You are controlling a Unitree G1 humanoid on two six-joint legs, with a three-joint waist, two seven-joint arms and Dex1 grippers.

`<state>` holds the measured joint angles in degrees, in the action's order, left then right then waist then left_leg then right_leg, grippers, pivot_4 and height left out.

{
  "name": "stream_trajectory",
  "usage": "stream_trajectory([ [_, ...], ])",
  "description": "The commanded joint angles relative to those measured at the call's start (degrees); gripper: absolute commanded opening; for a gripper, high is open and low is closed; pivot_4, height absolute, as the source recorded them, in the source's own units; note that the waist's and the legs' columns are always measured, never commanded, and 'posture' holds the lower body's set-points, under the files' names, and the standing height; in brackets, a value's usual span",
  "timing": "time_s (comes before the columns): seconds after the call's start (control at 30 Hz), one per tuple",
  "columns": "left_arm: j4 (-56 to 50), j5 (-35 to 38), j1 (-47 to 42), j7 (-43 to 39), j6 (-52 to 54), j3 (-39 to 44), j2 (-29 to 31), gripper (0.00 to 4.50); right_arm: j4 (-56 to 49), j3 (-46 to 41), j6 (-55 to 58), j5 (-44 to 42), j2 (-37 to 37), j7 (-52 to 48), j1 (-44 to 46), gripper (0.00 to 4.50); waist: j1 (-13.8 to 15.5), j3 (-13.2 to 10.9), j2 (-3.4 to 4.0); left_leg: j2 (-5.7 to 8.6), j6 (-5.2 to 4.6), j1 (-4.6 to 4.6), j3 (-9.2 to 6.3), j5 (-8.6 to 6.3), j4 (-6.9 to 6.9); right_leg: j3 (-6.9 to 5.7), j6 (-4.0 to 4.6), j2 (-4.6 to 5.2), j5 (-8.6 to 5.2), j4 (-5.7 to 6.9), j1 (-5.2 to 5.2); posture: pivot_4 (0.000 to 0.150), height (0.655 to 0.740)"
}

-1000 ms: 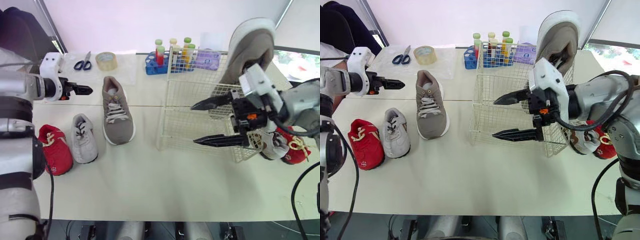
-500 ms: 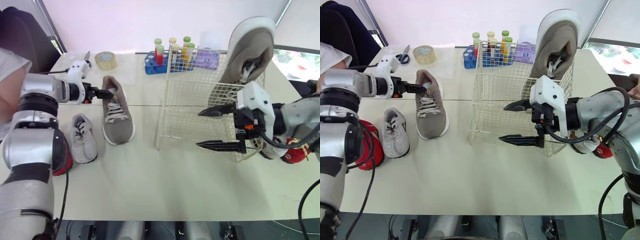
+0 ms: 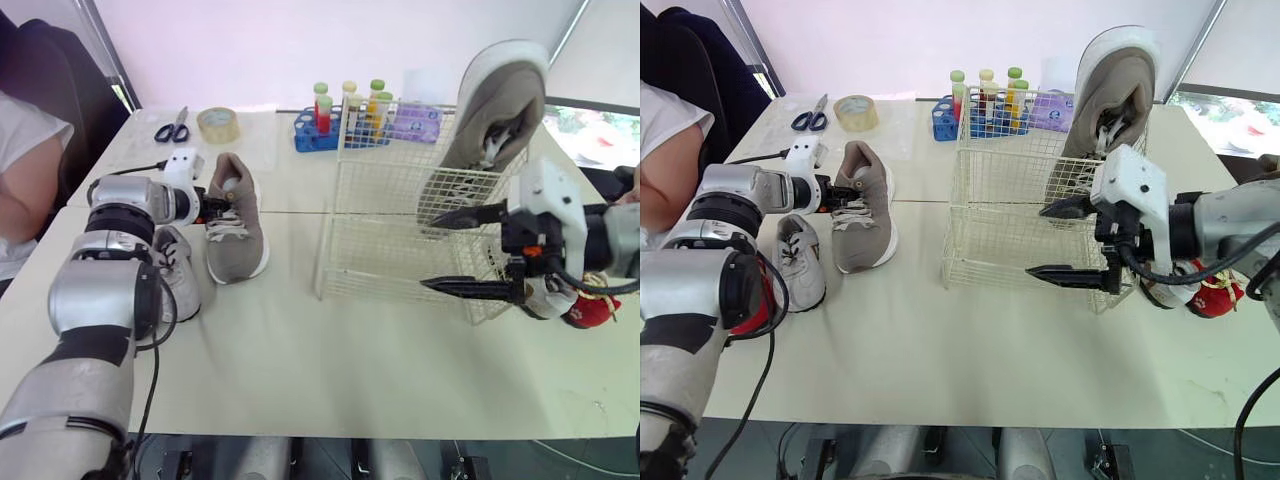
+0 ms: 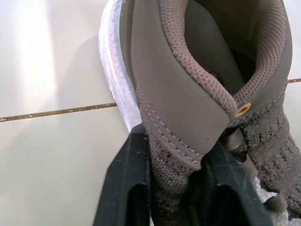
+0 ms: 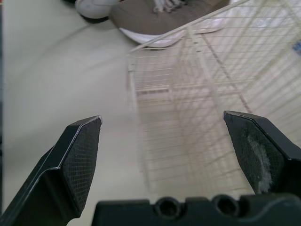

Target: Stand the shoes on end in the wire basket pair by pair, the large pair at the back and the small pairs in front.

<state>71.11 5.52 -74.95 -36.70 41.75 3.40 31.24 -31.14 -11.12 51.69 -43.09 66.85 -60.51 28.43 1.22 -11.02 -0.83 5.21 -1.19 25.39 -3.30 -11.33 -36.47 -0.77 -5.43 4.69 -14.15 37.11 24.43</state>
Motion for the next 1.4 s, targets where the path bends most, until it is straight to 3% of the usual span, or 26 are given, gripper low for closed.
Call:
stream_trajectory([
  [0.03, -1.41, 3.20, -1.22, 1.52, -2.09, 5.17, 1.46, 0.50, -0.67, -2.76, 0.52, -1.12, 0.22, 2.02, 0.78, 4.50, -0.01, -0.01, -0.01, 0.00, 0.00, 0.01, 0.00, 0.00, -0.02, 0.00, 0.00, 0.00, 0.00, 0.00, 0.00, 0.150, 0.7400],
  [0.17, -10.54, 7.35, -2.11, 3.47, -10.78, 11.61, 2.57, 0.50, -0.71, -4.44, 2.52, -2.34, 0.46, 4.40, 0.59, 4.50, -0.37, -0.05, -0.09, 0.00, -0.05, 0.36, 0.00, 0.05, -0.08, 0.00, -0.06, -0.01, 0.06, 0.02, 0.28, 0.150, 0.7400],
  [0.27, -29.90, 10.75, -0.65, 9.47, -20.72, 16.64, 0.01, 0.50, -1.07, -8.92, 7.37, -4.41, 0.68, 8.76, 0.27, 4.50, -0.34, -0.06, -0.08, -0.01, 0.02, 1.18, 0.00, 0.14, -0.32, 0.00, -0.10, -0.05, 0.29, 0.10, 0.98, 0.150, 0.7400],
  [0.37, -41.07, 12.24, -0.19, 11.24, -23.91, 16.33, -3.35, 0.50, -2.61, -14.63, 12.79, -8.13, 0.05, 12.67, -1.10, 4.50, -0.21, -0.04, -0.06, 0.03, 0.10, 1.55, 0.01, 0.20, -0.58, 0.01, -0.27, -0.04, 0.41, 0.06, 1.18, 0.150, 0.7400],
  [0.47, -46.25, 11.65, -0.47, 11.83, -28.47, 14.07, -6.43, 0.50, -3.53, -18.13, 16.97, -12.29, -1.32, 17.30, -0.66, 4.50, 0.32, -0.03, -0.04, 0.11, -0.08, 1.29, 0.09, 0.10, -0.59, 0.05, -0.31, 0.03, 0.43, -0.11, 0.83, 0.150, 0.7400],
  [0.6, -41.11, 6.04, -4.04, 10.71, -44.78, 6.63, -14.19, 0.50, -6.17, -25.04, 22.93, -17.58, -1.13, 21.90, -3.37, 4.50, 2.07, -0.01, -0.01, 0.06, -0.35, 0.94, 0.12, -0.09, -0.63, 0.01, -0.35, 0.02, 0.47, -0.13, 0.45, 0.150, 0.7400],
  [0.8, -26.57, 3.89, -9.52, 11.79, -58.87, 4.24, -21.37, 0.50, -10.93, -37.00, 29.12, -23.40, -2.00, 28.11, -9.85, 4.50, 2.18, -0.01, 0.00, 0.00, -0.70, 0.94, 0.33, 0.18, -0.73, 0.10, -0.34, 0.02, 0.76, -0.38, 0.37, 0.150, 0.7400],
  [1.0, -17.41, 4.25, -14.72, 12.12, -66.04, 4.69, -26.11, 0.50, -15.03, -46.51, 30.01, -29.81, -5.69, 33.55, -19.14, 4.50, 2.50, -0.01, 0.00, -0.02, -0.85, 1.03, 0.42, 0.14, -0.71, 0.11, -0.60, 0.01, 0.91, -0.53, 0.40, 0.150, 0.7400],
  [1.2, -12.24, 3.79, -17.45, 13.13, -69.72, 4.72, -28.52, 0.50, -17.57, -49.41, 25.64, -35.49, -8.09, 39.60, -27.12, 4.50, 2.39, 0.00, 0.01, -0.02, -0.96, 1.01, 0.51, 0.11, -0.73, 0.15, -0.75, 0.00, 1.04, -0.74, 0.29, 0.150, 0.7400],
  [1.4, -8.27, -0.82, -14.73, 17.16, -73.83, 1.73, -32.03, 0.50, -17.73, -50.66, 20.11, -38.76, -7.55, 43.25, -33.85, 4.50, 2.50, 0.01, 0.02, -0.02, -1.10, 0.98, 0.51, 0.12, -0.78, 0.15, -0.83, -0.01, 1.09, -0.91, 0.14, 0.150, 0.7400],
])
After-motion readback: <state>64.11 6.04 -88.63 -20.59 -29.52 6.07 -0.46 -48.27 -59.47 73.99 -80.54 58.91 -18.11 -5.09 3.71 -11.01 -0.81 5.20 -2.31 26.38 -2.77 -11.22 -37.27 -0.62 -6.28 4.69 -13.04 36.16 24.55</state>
